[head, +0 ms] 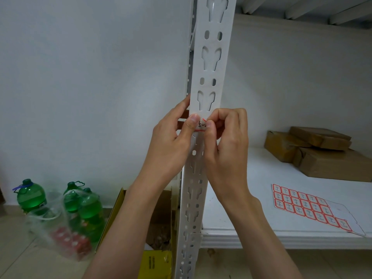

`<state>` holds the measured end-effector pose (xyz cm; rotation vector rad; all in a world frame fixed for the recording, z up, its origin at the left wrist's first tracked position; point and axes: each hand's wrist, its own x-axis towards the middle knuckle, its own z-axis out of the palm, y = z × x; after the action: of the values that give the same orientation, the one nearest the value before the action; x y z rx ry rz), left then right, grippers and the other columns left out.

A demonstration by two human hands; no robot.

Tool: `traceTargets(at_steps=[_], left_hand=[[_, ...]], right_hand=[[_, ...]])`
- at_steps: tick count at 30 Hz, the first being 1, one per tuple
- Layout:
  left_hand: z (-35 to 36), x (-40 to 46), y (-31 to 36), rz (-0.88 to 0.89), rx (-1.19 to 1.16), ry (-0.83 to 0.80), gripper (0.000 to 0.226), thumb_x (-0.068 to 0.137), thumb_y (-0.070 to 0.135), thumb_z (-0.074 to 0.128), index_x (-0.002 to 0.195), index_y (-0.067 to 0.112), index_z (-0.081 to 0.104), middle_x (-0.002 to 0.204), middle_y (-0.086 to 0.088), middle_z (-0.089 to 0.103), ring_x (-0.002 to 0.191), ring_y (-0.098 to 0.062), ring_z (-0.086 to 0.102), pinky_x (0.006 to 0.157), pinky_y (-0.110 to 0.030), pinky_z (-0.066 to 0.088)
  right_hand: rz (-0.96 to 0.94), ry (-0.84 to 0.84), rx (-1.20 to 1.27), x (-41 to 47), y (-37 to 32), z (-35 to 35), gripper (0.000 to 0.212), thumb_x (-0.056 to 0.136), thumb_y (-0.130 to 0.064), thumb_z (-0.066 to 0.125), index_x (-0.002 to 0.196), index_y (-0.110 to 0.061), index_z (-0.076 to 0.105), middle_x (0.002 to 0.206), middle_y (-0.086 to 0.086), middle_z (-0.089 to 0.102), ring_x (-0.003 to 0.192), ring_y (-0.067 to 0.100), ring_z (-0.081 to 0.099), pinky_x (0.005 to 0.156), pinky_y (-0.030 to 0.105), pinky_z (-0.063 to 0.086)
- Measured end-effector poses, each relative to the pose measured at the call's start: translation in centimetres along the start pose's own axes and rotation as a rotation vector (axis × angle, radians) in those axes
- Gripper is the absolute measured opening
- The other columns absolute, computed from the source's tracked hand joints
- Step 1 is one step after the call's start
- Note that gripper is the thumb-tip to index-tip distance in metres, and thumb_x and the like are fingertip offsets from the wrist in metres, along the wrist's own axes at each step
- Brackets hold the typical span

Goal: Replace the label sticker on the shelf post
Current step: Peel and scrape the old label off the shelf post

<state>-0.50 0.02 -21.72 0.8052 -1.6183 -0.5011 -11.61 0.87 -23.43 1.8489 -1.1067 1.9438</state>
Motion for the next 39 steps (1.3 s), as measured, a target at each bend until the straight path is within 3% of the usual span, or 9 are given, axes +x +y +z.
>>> traceTargets(at_steps=[11,14,16,18,21,26,29,34,39], left_hand=[[0.1,0.0,0.0,-0.009,-0.001,-0.011,0.046,0.104,0.038,0.045,0.147,0.024,0.046,0.138,0.004,0.061,0.121,-0.019,0.061,0.102,-0.045,0.052],[0.0,-0.2,0.1,-0.017,-0.005,-0.015,0.046,0.104,0.039,0.045,0.147,0.025,0.046,0.136,0.002,0.062,0.121,-0.020,0.061,0.102,-0.045,0.052],[0.1,-0.2,0.3,-0.021,-0.008,-0.016,0.046,0.103,0.040,0.045,0.146,0.024,0.047,0.134,0.000,0.063,0.120,-0.021,0.062,0.102,-0.046,0.052],[0.0,-0.2,0.4,-0.022,-0.008,-0.024,0.043,0.104,0.036,0.045,0.146,0.024,0.047,0.134,0.001,0.062,0.119,-0.020,0.062,0.100,-0.042,0.054],[-0.3,-0.3,0.7,0.003,0.015,-0.062,0.045,0.101,0.024,0.054,0.145,0.029,0.048,0.131,0.011,0.063,0.109,-0.015,0.064,0.089,-0.030,0.059],[-0.6,-0.5,0.8,0.028,0.037,-0.063,0.051,0.093,0.023,0.067,0.141,0.027,0.051,0.122,0.008,0.066,0.099,-0.013,0.065,0.083,-0.033,0.061],[-0.3,-0.4,0.7,0.026,0.042,-0.032,0.048,0.094,0.026,0.066,0.141,0.026,0.053,0.121,0.007,0.066,0.099,-0.013,0.066,0.081,-0.030,0.061],[-0.2,-0.4,0.7,0.003,0.052,-0.019,0.057,0.092,0.028,0.070,0.145,0.027,0.049,0.123,0.009,0.065,0.101,-0.008,0.064,0.078,-0.011,0.055],[-0.1,-0.2,0.7,-0.011,0.094,-0.019,0.065,0.090,0.032,0.072,0.149,0.029,0.044,0.131,0.011,0.062,0.107,-0.009,0.063,0.083,-0.012,0.053]], right_hand=[[0.011,0.043,0.019,0.1,0.0,-0.3,0.004,0.099,-0.003,0.059,0.101,-0.007,0.059,0.099,0.002,0.053,0.085,-0.004,0.052,0.073,0.007,0.043],[-0.054,0.047,0.004,0.3,0.1,-1.0,0.024,0.094,-0.001,0.067,0.115,-0.010,0.062,0.096,0.007,0.059,0.083,0.003,0.055,0.075,0.006,0.045],[-0.124,0.043,-0.051,0.2,0.3,-1.3,0.029,0.092,-0.004,0.072,0.120,-0.011,0.067,0.099,0.009,0.060,0.085,-0.005,0.053,0.079,0.004,0.044],[-0.159,0.086,-0.082,0.0,0.5,-1.2,0.023,0.090,-0.007,0.075,0.113,-0.010,0.073,0.098,0.010,0.062,0.087,-0.010,0.049,0.081,0.004,0.044],[-0.147,0.126,-0.074,-0.1,0.5,-1.0,0.011,0.088,-0.006,0.077,0.099,-0.006,0.077,0.095,0.010,0.066,0.088,-0.003,0.051,0.081,0.005,0.046],[-0.080,0.078,-0.074,0.8,-0.2,-1.3,0.009,0.088,0.001,0.073,0.089,-0.007,0.075,0.092,0.007,0.066,0.080,-0.003,0.054,0.076,0.004,0.044],[-0.041,0.063,-0.064,1.0,-0.5,-1.3,0.013,0.086,0.004,0.071,0.087,-0.009,0.075,0.091,0.003,0.065,0.080,-0.009,0.054,0.073,0.003,0.043],[0.053,0.141,0.010,1.9,-0.8,-1.1,0.010,0.089,-0.009,0.070,0.089,-0.019,0.070,0.092,-0.007,0.063,0.080,-0.003,0.061,0.071,0.004,0.047],[0.131,0.218,0.119,1.9,-1.0,-1.1,0.005,0.094,-0.017,0.067,0.093,-0.021,0.064,0.088,-0.012,0.065,0.081,0.005,0.066,0.069,0.013,0.053]])
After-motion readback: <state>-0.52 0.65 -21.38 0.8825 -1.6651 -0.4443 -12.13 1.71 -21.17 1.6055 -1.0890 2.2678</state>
